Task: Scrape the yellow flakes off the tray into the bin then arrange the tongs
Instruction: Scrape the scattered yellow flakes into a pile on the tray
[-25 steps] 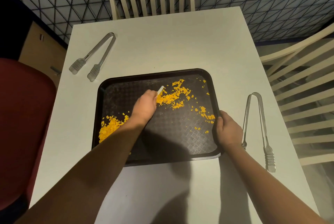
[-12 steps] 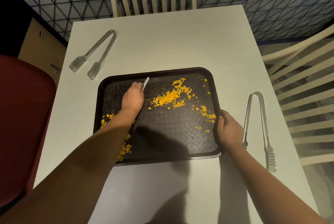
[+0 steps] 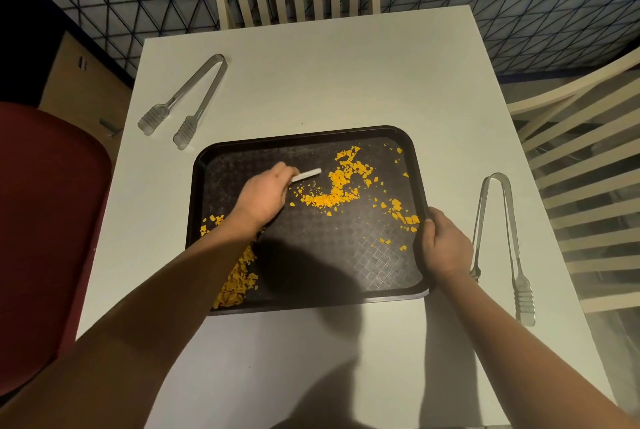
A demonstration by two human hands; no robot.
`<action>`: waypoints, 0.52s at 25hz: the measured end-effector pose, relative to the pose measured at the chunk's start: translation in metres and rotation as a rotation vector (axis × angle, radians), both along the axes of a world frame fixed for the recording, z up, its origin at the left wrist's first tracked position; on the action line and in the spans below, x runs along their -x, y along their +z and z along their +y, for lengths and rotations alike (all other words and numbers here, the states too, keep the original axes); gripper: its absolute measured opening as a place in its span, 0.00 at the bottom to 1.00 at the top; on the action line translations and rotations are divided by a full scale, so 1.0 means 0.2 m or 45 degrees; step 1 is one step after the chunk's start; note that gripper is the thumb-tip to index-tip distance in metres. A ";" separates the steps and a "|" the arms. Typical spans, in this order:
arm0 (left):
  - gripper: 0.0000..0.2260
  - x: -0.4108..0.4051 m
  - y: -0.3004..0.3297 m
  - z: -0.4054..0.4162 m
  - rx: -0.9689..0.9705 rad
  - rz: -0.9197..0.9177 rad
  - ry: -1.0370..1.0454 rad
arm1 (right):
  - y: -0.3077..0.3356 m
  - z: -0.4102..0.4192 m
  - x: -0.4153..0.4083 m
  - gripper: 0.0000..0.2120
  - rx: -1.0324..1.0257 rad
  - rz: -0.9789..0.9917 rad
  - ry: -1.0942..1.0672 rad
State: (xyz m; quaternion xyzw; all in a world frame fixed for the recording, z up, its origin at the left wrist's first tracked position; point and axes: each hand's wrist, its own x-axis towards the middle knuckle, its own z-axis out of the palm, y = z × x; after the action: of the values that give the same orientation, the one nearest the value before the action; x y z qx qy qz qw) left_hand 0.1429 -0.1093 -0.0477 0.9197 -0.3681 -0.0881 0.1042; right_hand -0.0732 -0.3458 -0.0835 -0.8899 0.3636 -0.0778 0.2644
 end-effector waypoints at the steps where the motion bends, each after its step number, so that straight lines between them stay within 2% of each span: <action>1: 0.10 -0.03 0.00 0.00 0.027 0.005 0.080 | 0.00 0.00 0.00 0.20 0.003 -0.002 0.001; 8: 0.11 -0.10 0.03 -0.23 0.029 0.103 0.045 | 0.00 0.00 0.00 0.19 0.007 0.010 -0.009; 13: 0.08 -0.05 0.03 -0.23 -0.074 0.187 -0.207 | 0.01 0.00 0.00 0.18 -0.002 0.020 -0.013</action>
State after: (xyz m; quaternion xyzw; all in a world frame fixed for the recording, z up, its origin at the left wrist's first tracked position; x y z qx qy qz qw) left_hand 0.1537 -0.1554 -0.0409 0.8805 -0.4302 -0.1740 0.0964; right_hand -0.0740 -0.3465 -0.0817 -0.8883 0.3702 -0.0719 0.2620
